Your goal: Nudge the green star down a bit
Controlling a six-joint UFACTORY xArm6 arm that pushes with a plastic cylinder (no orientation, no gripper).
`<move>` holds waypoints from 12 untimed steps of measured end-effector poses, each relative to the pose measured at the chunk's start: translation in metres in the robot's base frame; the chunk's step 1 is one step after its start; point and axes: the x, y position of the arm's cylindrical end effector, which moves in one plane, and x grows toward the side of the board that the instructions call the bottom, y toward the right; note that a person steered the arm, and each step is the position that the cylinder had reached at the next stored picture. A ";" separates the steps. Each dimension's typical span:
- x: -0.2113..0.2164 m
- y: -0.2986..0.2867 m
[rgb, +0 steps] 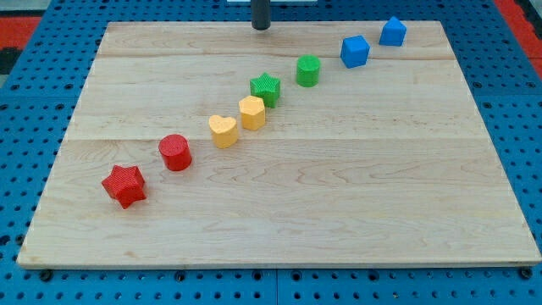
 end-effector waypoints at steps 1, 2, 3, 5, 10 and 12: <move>0.000 -0.001; 0.027 -0.023; 0.069 -0.044; 0.114 -0.053; 0.144 0.005; 0.144 0.005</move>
